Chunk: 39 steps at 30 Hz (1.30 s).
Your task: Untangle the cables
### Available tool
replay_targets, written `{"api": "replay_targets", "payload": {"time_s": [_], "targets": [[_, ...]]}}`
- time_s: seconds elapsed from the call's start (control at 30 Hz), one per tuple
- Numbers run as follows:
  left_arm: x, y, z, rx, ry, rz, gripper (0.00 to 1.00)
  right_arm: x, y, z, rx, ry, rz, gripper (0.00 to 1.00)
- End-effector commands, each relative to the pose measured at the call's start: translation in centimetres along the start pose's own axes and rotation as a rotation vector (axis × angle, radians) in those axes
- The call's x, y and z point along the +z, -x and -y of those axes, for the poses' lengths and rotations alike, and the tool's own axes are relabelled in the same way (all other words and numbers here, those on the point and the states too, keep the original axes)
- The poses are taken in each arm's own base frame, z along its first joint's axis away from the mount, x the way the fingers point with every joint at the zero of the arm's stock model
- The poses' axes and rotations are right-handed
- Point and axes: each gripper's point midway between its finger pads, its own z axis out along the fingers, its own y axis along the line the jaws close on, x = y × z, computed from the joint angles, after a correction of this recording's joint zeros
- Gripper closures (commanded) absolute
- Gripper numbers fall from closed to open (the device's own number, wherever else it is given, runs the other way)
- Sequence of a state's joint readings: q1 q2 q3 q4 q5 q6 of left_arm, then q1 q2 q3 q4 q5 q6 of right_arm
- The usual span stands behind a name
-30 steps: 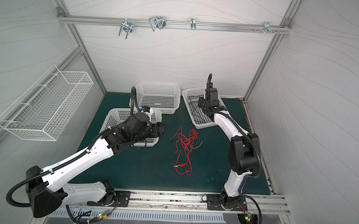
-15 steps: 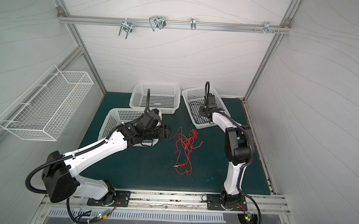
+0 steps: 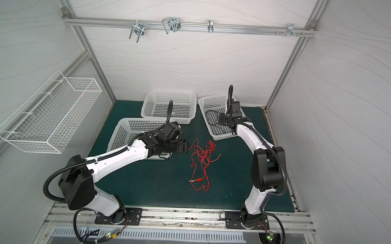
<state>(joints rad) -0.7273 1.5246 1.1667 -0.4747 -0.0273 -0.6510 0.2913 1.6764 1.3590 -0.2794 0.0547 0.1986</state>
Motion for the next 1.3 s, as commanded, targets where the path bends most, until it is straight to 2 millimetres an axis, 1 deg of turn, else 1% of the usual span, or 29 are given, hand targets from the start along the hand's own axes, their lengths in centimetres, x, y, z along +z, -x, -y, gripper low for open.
{"api": "replay_targets", "payload": {"time_s": [0.0, 0.13, 0.3, 0.4, 0.5, 0.67, 0.8, 0.93, 1.0, 1.07, 1.17, 1.27], "targets": [[-0.2, 1.2, 1.5, -0.006, -0.036, 0.011, 0.23, -2.9, -0.5, -2.2, -0.036, 0.079, 0.009, 0.45], [0.4, 1.4, 1.9, 0.001, -0.045, 0.001, 0.24, -5.2, -2.6, -3.2, -0.031, 0.124, -0.02, 0.44], [1.2, 1.2, 2.4, 0.01, -0.063, -0.011, 0.24, -8.1, -6.8, -4.5, -0.017, 0.172, -0.077, 0.42], [1.3, 1.3, 2.8, 0.02, -0.077, -0.011, 0.24, -9.6, -8.7, -4.6, -0.008, 0.184, -0.086, 0.41], [1.3, 1.5, 3.4, 0.039, -0.096, 0.008, 0.25, -10.8, -10.1, -4.0, 0.002, 0.164, -0.093, 0.4], [2.3, 1.1, 3.8, 0.082, -0.085, 0.005, 0.26, -12.7, -11.0, -3.5, 0.015, 0.156, -0.092, 0.39], [3.3, 0.1, 4.3, 0.132, -0.067, -0.014, 0.28, -13.9, -11.1, -3.4, 0.051, 0.162, -0.064, 0.39], [3.9, -0.5, 4.8, 0.185, -0.044, -0.003, 0.28, -14.7, -11.2, -3.5, 0.084, 0.177, -0.047, 0.38], [4.3, -0.1, 4.6, 0.194, -0.022, 0.026, 0.31, -15.0, -11.2, -3.5, 0.091, 0.183, -0.046, 0.38], [4.5, 0.7, 4.4, 0.199, 0.001, 0.078, 0.32, -15.2, -11.3, -3.6, 0.098, 0.187, -0.046, 0.38], [4.9, 1.6, 4.7, 0.203, -0.009, 0.142, 0.32, -15.6, -11.2, -3.6, 0.102, 0.191, -0.045, 0.38], [5.5, 2.2, 5.1, 0.215, -0.017, 0.172, 0.34, -16.0, -11.1, -3.6, 0.107, 0.188, -0.036, 0.38]]}}
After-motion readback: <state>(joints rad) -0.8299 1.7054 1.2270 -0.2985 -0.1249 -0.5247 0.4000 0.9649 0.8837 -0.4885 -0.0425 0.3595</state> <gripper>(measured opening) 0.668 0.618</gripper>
